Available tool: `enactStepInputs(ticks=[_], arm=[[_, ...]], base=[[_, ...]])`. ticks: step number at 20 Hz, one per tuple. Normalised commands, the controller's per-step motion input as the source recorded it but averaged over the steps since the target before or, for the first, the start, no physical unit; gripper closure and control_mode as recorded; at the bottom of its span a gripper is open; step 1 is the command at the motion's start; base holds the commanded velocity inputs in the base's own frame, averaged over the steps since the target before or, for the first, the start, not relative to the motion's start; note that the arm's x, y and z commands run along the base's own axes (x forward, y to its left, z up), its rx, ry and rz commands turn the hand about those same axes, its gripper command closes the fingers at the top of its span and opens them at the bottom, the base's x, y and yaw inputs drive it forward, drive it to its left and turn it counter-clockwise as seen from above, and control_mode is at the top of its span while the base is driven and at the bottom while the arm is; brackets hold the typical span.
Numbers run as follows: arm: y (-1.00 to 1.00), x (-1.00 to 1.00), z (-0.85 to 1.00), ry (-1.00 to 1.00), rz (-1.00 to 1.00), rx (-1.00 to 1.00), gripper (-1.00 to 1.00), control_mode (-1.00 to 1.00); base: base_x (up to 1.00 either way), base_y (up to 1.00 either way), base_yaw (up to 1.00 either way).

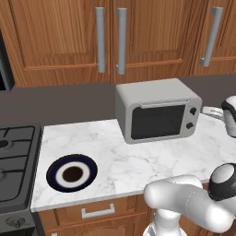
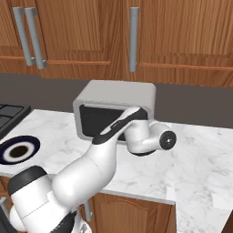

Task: Pull the toaster oven rack outwards. Pick up the baguette from the plate and place it on the toaster oven rack. Close the toaster oven door fully and set the temperature to the lowest setting.

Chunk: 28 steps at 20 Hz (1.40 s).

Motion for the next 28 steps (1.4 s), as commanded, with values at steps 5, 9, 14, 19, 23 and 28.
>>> enactStepInputs(ticks=[5, 9, 14, 19, 23, 28], arm=[[0.0, 0.06, -0.22, -0.05, 0.0, -0.01, -1.0, -1.0], [0.0, 0.0, -0.01, -0.04, 0.0, 0.0, -1.0, -1.0], [0.0, 0.0, -0.1, -0.01, 0.0, 0.0, -1.0, -1.0], [0.0, 0.0, -0.12, 0.0, 0.0, -0.01, -1.0, -1.0], [0.0, 0.01, -0.02, 0.0, 0.0, 0.0, -1.0, -1.0], [0.0, 0.0, 0.0, -0.03, 0.0, 0.0, -1.0, -1.0]], base=[[0.0, 0.0, 0.0], [0.0, 0.0, 0.0], [0.0, 0.0, 0.0], [0.0, 0.0, 0.0], [0.0, 0.0, 0.0], [0.0, 0.0, 0.0]])
